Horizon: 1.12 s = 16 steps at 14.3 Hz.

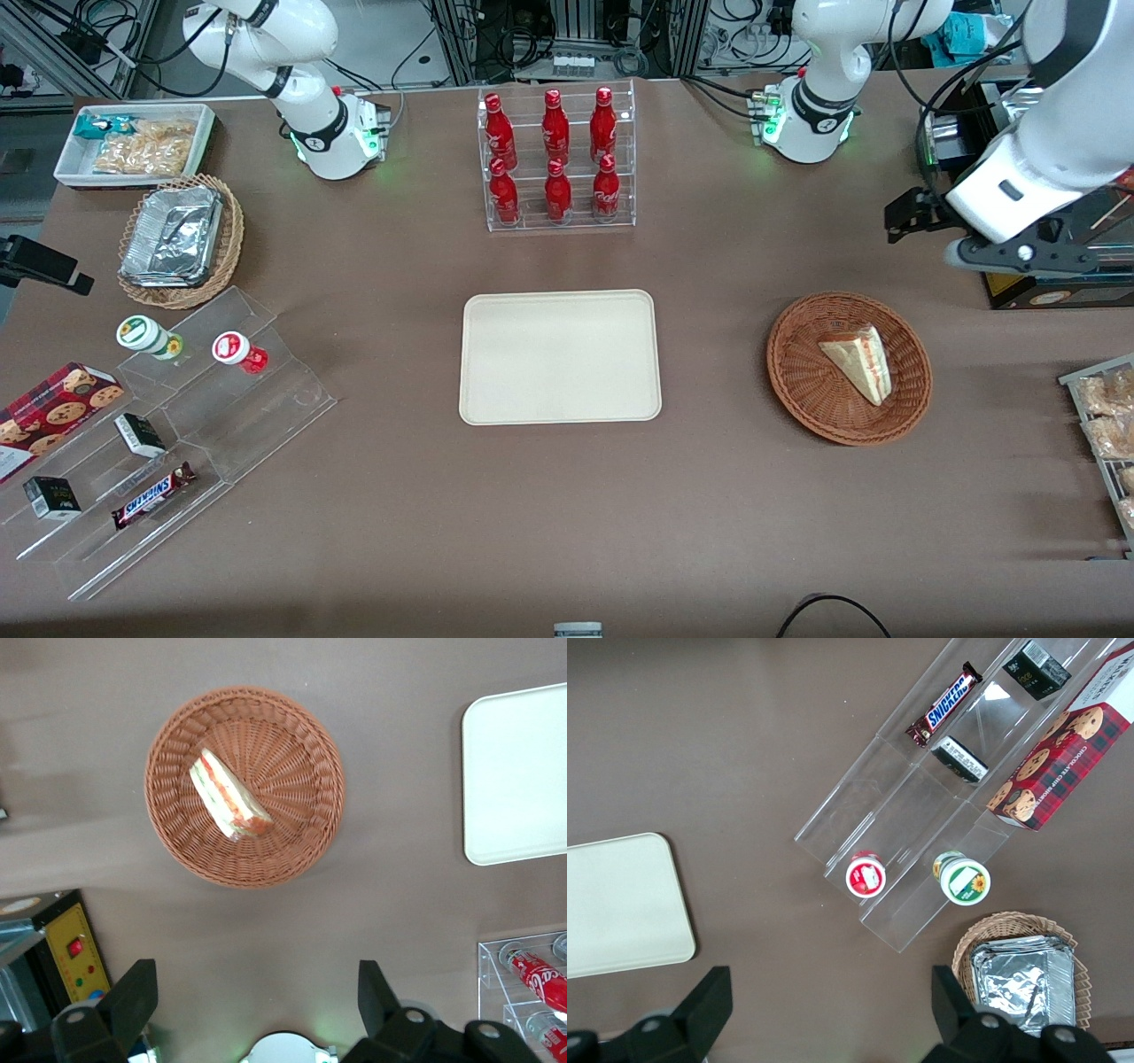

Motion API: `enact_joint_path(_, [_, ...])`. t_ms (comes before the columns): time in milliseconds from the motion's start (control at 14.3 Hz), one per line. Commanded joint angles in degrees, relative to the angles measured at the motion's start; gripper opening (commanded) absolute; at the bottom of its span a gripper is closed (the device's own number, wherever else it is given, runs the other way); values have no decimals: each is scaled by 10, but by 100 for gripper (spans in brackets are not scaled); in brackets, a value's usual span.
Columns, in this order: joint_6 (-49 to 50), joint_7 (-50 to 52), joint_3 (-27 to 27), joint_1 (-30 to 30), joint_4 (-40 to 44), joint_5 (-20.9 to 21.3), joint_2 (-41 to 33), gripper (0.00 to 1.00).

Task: Place sandwich from basket to tray
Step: 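Move the left gripper over the sandwich in the wicker basket, then lower the left gripper and close it on the wrapped sandwich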

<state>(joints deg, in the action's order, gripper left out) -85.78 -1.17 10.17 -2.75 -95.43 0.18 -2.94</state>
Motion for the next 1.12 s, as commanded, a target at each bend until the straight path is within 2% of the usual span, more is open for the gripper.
enact_joint_path(0, [10,-12,2,-8,11,-1,0,100])
enact_joint_path(280, [-4,-12,1,-16,-22,-3,21,100])
enact_joint_path(420, [-68,-16,1,-18,-79,0,28,100])
enact_joint_path(840, [-358,-17,-11,-43,-317,2,12,100])
enact_joint_path(910, [-410,-12,-11,-52,-344,2,14,100])
enact_joint_path(1050, [-452,35,-11,-65,-361,-4,28,100])
